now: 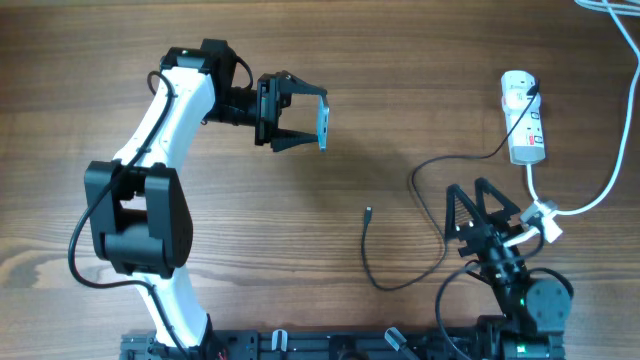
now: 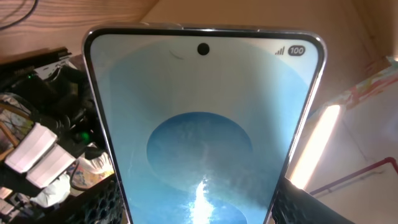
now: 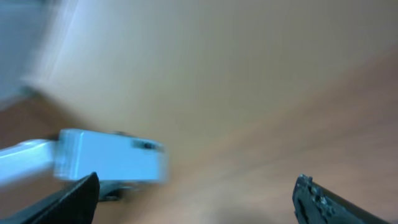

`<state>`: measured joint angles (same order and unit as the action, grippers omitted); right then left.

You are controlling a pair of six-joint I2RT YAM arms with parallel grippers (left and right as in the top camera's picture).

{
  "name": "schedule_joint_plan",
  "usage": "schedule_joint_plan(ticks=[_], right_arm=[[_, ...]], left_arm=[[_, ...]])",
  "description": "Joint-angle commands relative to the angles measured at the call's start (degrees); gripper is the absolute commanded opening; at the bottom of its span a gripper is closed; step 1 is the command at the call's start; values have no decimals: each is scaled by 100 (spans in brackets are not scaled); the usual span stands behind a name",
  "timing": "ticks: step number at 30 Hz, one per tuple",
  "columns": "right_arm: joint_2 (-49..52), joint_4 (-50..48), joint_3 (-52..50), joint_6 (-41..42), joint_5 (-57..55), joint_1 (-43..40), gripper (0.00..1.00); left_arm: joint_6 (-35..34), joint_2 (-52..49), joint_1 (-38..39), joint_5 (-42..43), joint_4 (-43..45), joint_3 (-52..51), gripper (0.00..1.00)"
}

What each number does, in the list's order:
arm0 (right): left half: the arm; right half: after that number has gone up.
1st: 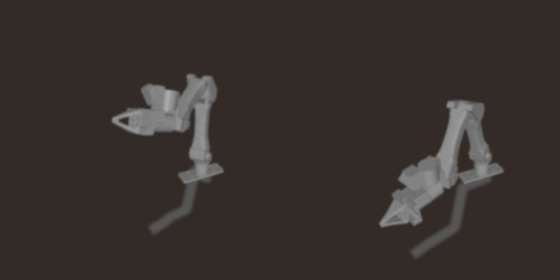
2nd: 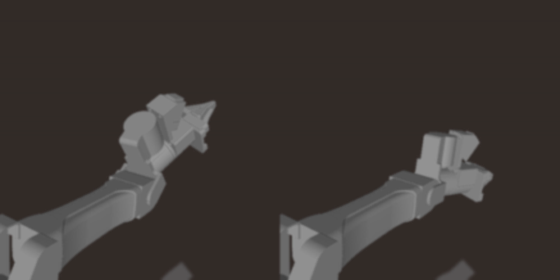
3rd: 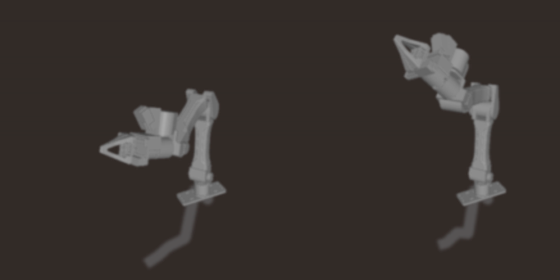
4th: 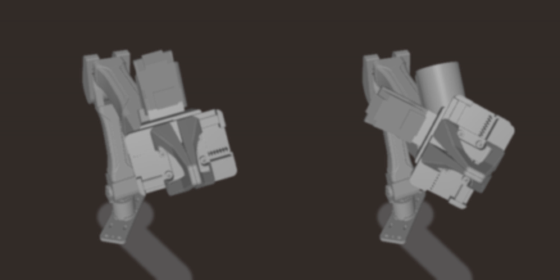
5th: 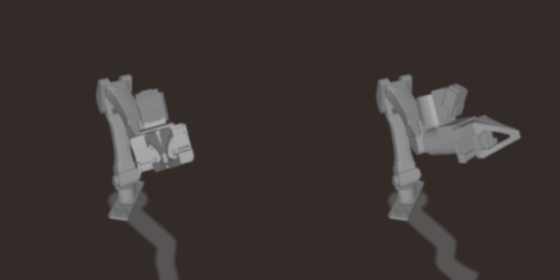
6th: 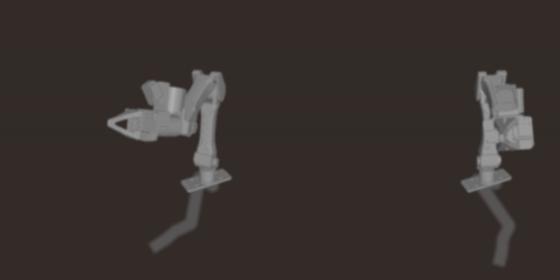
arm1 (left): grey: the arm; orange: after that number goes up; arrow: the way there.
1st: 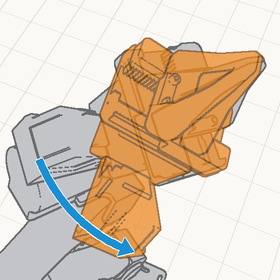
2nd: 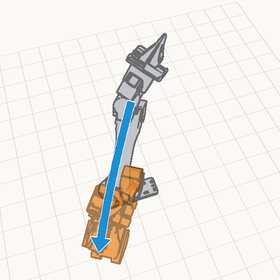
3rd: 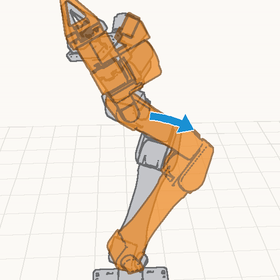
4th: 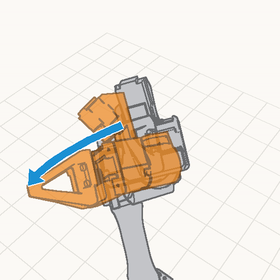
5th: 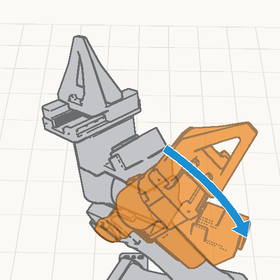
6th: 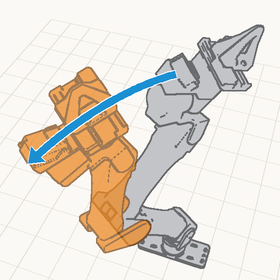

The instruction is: Plug charger to phone and switch on socket

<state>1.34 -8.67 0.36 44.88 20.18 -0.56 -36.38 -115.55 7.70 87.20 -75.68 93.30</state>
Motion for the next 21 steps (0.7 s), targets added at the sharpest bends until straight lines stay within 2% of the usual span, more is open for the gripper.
schedule_joint_plan(ticks=[1,2,4,6,9,12,13,14,15,16,18,19,21], right_arm=[[-55,-1976,142,750,1097,-17,100],[-55,-2074,404,553,1062,-17,100],[33,-1349,1211,-9,964,-17,99],[452,389,2479,-935,901,-17,100],[1427,2577,4297,-1801,647,-17,100],[3051,5038,6325,-2430,535,-17,100],[3353,5329,6599,-2347,584,-17,100],[3574,5427,6752,-1917,802,-17,100],[3689,5495,6791,-1515,1130,-17,100],[3792,5560,6787,-1464,1720,-17,100],[4026,5191,6778,-1838,2852,-15,94],[4111,5143,6780,-1989,3189,-15,95],[4210,5438,6780,-2149,3167,-15,95]], left_arm=[[-11,232,-7,317,-26,122,74],[-11,232,-7,317,-26,122,74],[-11,232,-7,317,-26,122,74],[-11,232,-7,317,-26,122,74],[-11,232,-7,317,-26,122,74],[-11,232,-7,317,-26,122,73],[-11,232,-7,317,-26,122,73],[-11,232,-7,317,-26,122,73],[-9,232,-7,315,-24,122,73],[-11,232,-7,315,-24,122,73],[-11,232,-7,317,-26,122,74],[-15,232,-7,315,-28,122,74],[-15,232,-7,317,-31,122,74]])
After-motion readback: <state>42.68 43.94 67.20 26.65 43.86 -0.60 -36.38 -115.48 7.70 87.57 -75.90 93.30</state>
